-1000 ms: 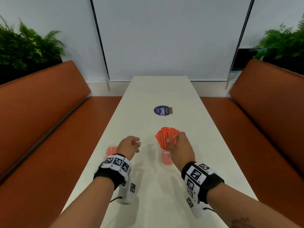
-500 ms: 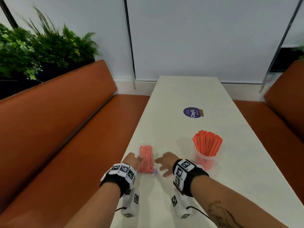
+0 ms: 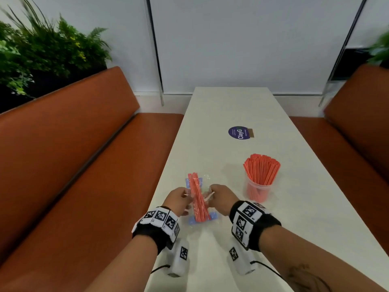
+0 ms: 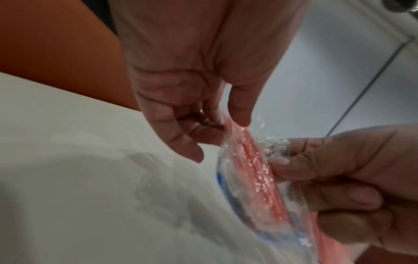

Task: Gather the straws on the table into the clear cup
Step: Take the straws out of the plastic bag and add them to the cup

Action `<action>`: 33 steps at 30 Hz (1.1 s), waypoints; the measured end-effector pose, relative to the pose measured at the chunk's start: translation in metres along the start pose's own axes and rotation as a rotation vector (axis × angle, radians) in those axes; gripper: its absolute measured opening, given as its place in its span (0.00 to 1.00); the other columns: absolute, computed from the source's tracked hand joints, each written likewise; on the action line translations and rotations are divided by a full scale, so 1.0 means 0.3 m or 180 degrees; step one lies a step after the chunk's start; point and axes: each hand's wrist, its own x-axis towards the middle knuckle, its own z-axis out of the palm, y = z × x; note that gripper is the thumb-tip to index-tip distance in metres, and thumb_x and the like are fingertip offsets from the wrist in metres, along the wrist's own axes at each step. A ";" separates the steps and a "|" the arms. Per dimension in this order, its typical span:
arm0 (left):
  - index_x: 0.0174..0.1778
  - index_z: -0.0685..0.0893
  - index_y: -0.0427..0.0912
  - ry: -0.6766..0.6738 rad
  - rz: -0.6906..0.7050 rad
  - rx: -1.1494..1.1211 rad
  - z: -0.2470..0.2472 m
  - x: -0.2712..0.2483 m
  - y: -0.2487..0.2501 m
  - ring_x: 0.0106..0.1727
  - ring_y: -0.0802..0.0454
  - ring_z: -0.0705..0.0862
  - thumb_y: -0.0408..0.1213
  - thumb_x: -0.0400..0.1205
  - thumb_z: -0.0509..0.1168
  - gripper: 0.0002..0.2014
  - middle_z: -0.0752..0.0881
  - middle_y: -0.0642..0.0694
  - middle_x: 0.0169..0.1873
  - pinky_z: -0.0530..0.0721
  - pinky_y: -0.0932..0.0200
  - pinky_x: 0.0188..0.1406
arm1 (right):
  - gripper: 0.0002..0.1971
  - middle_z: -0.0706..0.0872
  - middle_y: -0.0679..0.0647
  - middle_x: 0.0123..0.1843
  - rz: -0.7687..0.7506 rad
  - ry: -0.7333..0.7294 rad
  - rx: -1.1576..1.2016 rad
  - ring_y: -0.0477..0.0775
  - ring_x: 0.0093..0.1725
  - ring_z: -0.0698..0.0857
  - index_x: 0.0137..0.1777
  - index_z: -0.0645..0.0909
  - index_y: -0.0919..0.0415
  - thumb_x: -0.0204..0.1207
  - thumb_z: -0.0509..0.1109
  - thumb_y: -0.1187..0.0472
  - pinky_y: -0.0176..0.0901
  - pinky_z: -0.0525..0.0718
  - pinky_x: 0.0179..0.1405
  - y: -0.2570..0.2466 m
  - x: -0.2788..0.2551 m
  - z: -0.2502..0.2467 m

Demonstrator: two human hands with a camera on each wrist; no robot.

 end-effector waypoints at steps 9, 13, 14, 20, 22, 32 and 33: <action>0.47 0.80 0.42 0.0010 0.1146 0.0386 0.210 -0.087 0.161 0.34 0.53 0.82 0.26 0.80 0.63 0.07 0.81 0.49 0.35 0.81 0.62 0.33 | 0.10 0.76 0.45 0.35 -0.0325 0.0826 0.0240 0.45 0.33 0.77 0.43 0.76 0.52 0.72 0.73 0.66 0.36 0.78 0.37 0.104 -0.211 -0.244; 0.44 0.82 0.51 0.0024 0.1246 0.0392 0.289 -0.103 0.188 0.33 0.57 0.83 0.22 0.78 0.62 0.16 0.84 0.54 0.32 0.80 0.62 0.34 | 0.08 0.83 0.57 0.40 -0.0385 0.1157 0.0374 0.55 0.37 0.84 0.45 0.79 0.55 0.72 0.73 0.67 0.33 0.82 0.35 0.154 -0.265 -0.315; 0.39 0.81 0.53 0.0050 0.1255 0.0358 0.306 -0.107 0.192 0.32 0.57 0.83 0.22 0.78 0.61 0.17 0.84 0.55 0.30 0.80 0.63 0.34 | 0.06 0.85 0.63 0.42 -0.0382 0.1191 0.0415 0.53 0.35 0.85 0.44 0.79 0.57 0.73 0.71 0.68 0.26 0.80 0.30 0.170 -0.271 -0.324; 0.30 0.81 0.48 -0.0056 0.1193 0.0548 0.393 -0.097 0.188 0.34 0.49 0.82 0.21 0.75 0.62 0.16 0.84 0.48 0.29 0.81 0.58 0.38 | 0.10 0.87 0.58 0.38 -0.0037 0.1092 0.0265 0.55 0.41 0.90 0.36 0.76 0.59 0.77 0.64 0.70 0.31 0.79 0.18 0.266 -0.279 -0.336; 0.28 0.80 0.49 -0.0124 0.1159 0.0645 0.415 -0.092 0.179 0.33 0.49 0.79 0.22 0.75 0.62 0.17 0.82 0.50 0.26 0.80 0.59 0.37 | 0.14 0.86 0.57 0.37 0.0046 0.1036 0.0317 0.59 0.44 0.91 0.32 0.74 0.56 0.76 0.62 0.71 0.37 0.81 0.22 0.289 -0.276 -0.329; 0.25 0.75 0.52 -0.0252 0.1247 0.0987 0.460 -0.091 0.143 0.32 0.60 0.77 0.25 0.78 0.63 0.19 0.80 0.58 0.27 0.81 0.64 0.44 | 0.16 0.83 0.51 0.31 0.0246 0.0710 0.0188 0.51 0.31 0.87 0.27 0.73 0.55 0.73 0.59 0.74 0.33 0.73 0.13 0.348 -0.250 -0.292; 0.26 0.75 0.52 -0.0267 0.1311 0.1083 0.459 -0.093 0.141 0.32 0.61 0.78 0.26 0.78 0.64 0.19 0.80 0.58 0.28 0.79 0.68 0.41 | 0.17 0.83 0.50 0.31 0.0252 0.0689 0.0174 0.49 0.30 0.86 0.27 0.73 0.55 0.73 0.60 0.74 0.32 0.72 0.12 0.354 -0.250 -0.288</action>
